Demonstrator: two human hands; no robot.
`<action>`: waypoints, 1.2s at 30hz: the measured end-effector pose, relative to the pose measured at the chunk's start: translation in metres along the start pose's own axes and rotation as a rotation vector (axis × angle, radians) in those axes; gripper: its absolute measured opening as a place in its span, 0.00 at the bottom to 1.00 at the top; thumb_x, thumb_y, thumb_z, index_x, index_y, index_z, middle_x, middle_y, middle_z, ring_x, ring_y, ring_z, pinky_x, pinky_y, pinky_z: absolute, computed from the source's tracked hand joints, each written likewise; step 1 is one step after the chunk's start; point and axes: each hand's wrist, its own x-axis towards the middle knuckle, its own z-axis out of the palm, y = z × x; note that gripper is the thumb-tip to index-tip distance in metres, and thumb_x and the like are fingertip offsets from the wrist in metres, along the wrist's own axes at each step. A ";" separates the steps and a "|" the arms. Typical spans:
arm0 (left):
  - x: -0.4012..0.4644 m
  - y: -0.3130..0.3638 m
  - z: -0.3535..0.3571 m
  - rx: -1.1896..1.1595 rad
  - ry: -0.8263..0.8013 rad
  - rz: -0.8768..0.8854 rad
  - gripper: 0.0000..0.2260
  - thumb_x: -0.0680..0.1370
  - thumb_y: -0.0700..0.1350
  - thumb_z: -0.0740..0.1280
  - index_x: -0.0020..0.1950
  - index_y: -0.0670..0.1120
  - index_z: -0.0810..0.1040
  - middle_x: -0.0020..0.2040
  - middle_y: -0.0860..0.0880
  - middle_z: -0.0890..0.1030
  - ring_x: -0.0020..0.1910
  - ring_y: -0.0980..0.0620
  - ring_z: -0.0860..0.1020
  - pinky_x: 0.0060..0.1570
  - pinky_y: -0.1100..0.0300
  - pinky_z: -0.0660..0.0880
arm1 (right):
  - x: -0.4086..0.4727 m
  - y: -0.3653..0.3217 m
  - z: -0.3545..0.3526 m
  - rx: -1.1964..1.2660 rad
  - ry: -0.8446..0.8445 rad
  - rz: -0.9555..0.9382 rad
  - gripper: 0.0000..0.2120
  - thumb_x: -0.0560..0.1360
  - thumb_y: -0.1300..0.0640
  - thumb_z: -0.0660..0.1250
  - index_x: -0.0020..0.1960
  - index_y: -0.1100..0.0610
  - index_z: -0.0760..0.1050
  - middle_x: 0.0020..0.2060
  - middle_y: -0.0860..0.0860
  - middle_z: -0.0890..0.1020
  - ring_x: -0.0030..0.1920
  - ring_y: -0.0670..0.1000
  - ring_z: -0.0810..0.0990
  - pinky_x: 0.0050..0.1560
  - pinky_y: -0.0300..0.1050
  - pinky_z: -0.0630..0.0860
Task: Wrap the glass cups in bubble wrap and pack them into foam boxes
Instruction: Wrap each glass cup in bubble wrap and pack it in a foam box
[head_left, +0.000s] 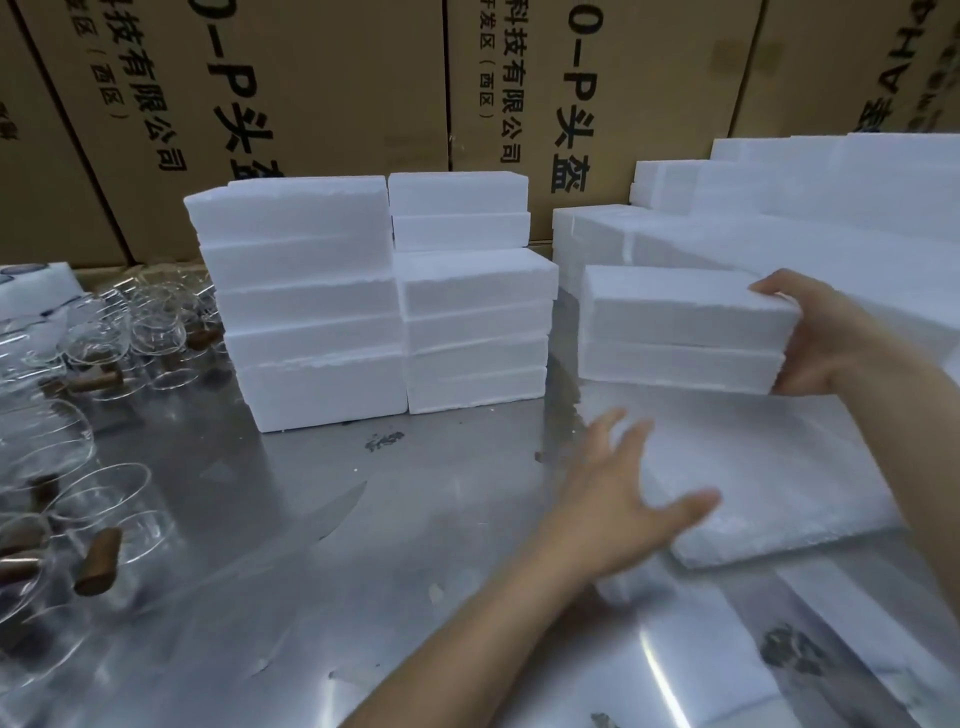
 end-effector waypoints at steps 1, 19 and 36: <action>0.000 -0.001 0.009 0.097 -0.040 0.049 0.34 0.75 0.64 0.65 0.77 0.53 0.59 0.78 0.58 0.47 0.77 0.56 0.46 0.74 0.57 0.46 | 0.004 0.000 0.001 -0.015 0.007 0.007 0.09 0.69 0.48 0.66 0.46 0.50 0.71 0.36 0.50 0.75 0.39 0.53 0.78 0.46 0.48 0.75; 0.032 -0.007 -0.029 -0.529 0.297 -0.140 0.25 0.80 0.54 0.62 0.76 0.49 0.61 0.71 0.57 0.70 0.69 0.59 0.68 0.71 0.59 0.63 | 0.031 0.020 0.006 -0.036 -0.050 0.036 0.16 0.65 0.52 0.69 0.51 0.56 0.75 0.37 0.55 0.80 0.37 0.56 0.81 0.36 0.50 0.79; 0.037 0.012 -0.002 -0.494 0.205 -0.382 0.40 0.76 0.53 0.70 0.77 0.41 0.49 0.76 0.46 0.58 0.75 0.48 0.58 0.73 0.55 0.56 | 0.024 0.013 0.002 -0.017 -0.005 0.091 0.20 0.61 0.51 0.68 0.52 0.53 0.73 0.42 0.53 0.77 0.41 0.56 0.79 0.44 0.48 0.77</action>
